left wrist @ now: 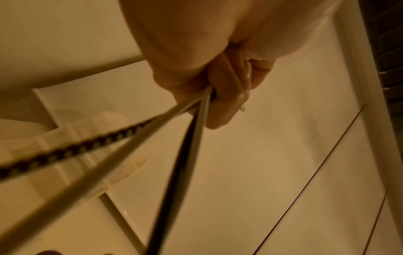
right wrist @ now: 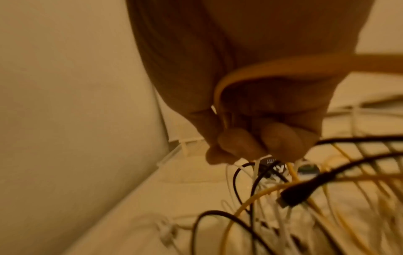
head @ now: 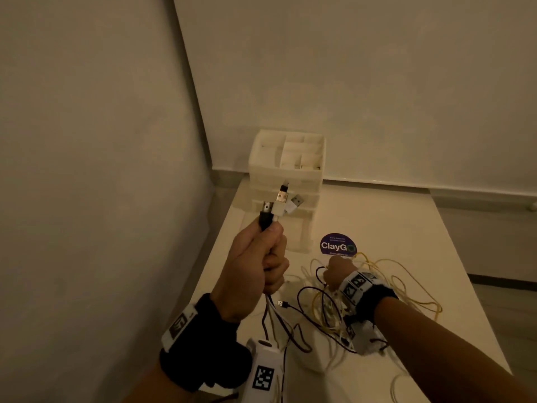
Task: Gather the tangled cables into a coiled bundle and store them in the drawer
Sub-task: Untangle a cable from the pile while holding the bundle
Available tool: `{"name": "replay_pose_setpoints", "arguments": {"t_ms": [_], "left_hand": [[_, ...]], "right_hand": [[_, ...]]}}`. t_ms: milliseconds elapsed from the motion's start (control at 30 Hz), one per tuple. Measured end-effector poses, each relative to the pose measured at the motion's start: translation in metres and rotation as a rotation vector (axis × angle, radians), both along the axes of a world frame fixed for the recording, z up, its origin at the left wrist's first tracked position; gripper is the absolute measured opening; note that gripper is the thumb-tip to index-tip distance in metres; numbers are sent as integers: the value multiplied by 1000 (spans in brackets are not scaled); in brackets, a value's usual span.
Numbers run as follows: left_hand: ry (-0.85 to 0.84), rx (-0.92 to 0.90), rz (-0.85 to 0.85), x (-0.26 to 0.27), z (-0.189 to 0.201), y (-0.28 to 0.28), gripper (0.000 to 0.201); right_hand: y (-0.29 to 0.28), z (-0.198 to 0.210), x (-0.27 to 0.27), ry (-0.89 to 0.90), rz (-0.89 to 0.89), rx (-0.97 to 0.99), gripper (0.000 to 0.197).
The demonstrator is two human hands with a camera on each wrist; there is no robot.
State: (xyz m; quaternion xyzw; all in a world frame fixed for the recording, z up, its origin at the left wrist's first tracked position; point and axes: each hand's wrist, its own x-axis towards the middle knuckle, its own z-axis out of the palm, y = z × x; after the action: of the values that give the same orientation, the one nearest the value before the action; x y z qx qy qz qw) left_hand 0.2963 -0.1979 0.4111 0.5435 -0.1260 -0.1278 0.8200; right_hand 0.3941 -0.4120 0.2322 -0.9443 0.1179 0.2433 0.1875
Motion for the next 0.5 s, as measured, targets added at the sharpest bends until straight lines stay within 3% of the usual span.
{"name": "replay_pose_setpoints", "arguments": {"t_ms": [133,233,367,500], "left_hand": [[39,35,66,12,-10,-17,37],[48,80,90,20,-17,-38,37],[56,104,68,28,-24,-72,42],[71,122,34,31,-27,-103,40]], "right_hand": [[-19,24,-29,-213,-396,682,35],[-32,63,-65,-437,-496,1062,41],[-50,100,-101,-510,-385,1356,29],[-53,124,-126,-627,-219,1308,34]]}}
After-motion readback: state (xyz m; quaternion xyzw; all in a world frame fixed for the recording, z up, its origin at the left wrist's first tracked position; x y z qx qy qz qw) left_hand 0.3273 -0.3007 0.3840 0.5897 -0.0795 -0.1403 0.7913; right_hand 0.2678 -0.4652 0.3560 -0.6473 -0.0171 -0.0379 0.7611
